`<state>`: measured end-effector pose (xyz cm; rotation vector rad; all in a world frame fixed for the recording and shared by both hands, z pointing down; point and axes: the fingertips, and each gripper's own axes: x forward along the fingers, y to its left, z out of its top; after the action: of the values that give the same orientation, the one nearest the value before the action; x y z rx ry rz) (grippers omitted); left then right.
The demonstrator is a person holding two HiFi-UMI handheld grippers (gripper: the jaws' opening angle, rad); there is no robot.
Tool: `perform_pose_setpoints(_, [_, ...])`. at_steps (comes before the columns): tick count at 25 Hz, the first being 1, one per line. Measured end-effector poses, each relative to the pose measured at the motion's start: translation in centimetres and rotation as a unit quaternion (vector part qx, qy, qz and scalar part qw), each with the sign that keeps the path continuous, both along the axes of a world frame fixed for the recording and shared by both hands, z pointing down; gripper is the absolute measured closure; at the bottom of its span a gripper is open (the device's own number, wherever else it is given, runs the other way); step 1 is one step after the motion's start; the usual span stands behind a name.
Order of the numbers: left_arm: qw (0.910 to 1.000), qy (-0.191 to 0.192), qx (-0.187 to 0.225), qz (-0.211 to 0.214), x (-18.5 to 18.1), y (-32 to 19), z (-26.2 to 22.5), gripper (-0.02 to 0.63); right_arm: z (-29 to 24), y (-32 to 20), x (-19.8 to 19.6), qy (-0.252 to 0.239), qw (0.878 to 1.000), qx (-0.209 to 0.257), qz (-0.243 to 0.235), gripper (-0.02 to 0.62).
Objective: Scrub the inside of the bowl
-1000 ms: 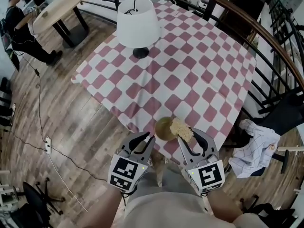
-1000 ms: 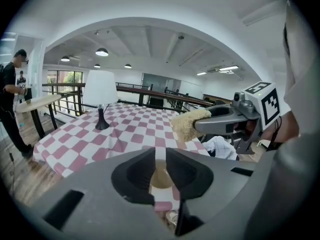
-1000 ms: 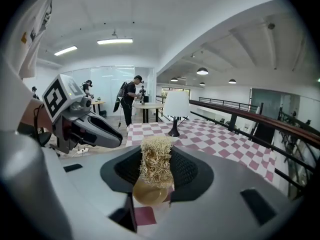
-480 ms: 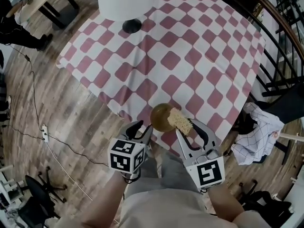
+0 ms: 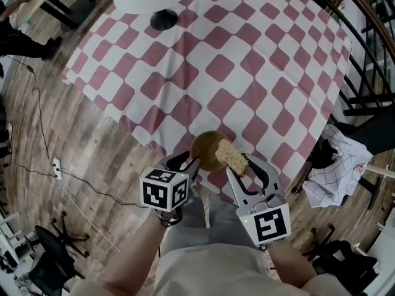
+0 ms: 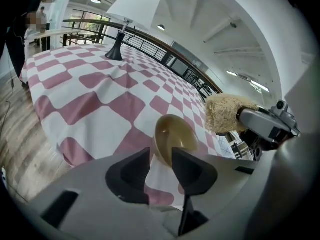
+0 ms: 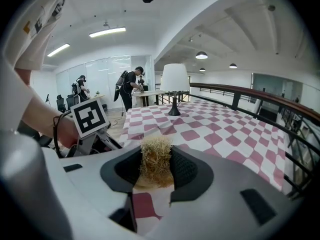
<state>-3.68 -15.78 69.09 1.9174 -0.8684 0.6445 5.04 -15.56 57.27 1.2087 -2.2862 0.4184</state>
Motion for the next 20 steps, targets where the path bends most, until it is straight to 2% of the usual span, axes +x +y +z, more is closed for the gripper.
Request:
perform_pose_setpoints(2, [1.0000, 0.002, -0.005, -0.008, 0.0, -0.1, 0.4, 0.476, 0.3, 0.0, -0.1, -0.003, 1.000, -0.005, 0.000, 0.445])
perform_pose_setpoints(4, [0.9999, -0.003, -0.003, -0.011, 0.0, -0.4, 0.6, 0.539, 0.5, 0.1, -0.3, -0.007, 1.000, -0.011, -0.001, 0.445])
perform_pose_setpoints(6, [0.9999, -0.012, 0.001, -0.006, 0.1, -0.6, 0.8, 0.571, 0.8, 0.2, -0.5, -0.012, 1.000, -0.015, -0.001, 0.445])
perform_pose_setpoints(10, [0.9999, -0.010, 0.003, 0.001, 0.6, -0.8, 0.7, 0.580, 1.1, 0.6, -0.6, -0.015, 1.000, -0.020, -0.004, 0.445])
perform_pose_setpoints(14, [0.9994, 0.008, 0.012, -0.030, 0.3, -1.7, -0.9, 0.583, 0.1, 0.7, -0.9, -0.019, 1.000, -0.010, -0.009, 0.445])
perform_pose_setpoints(16, [0.9986, 0.012, 0.031, -0.042, -0.1, -2.5, -2.6, 0.583, -1.2, 0.7, -1.4, -0.022, 1.000, 0.004, -0.017, 0.445])
perform_pose_setpoints(20, [0.9943, 0.008, 0.095, -0.047, -0.5, -4.3, -7.2, 0.583, -4.0, 0.5, -2.0, -0.031, 0.999, 0.032, -0.022, 0.445])
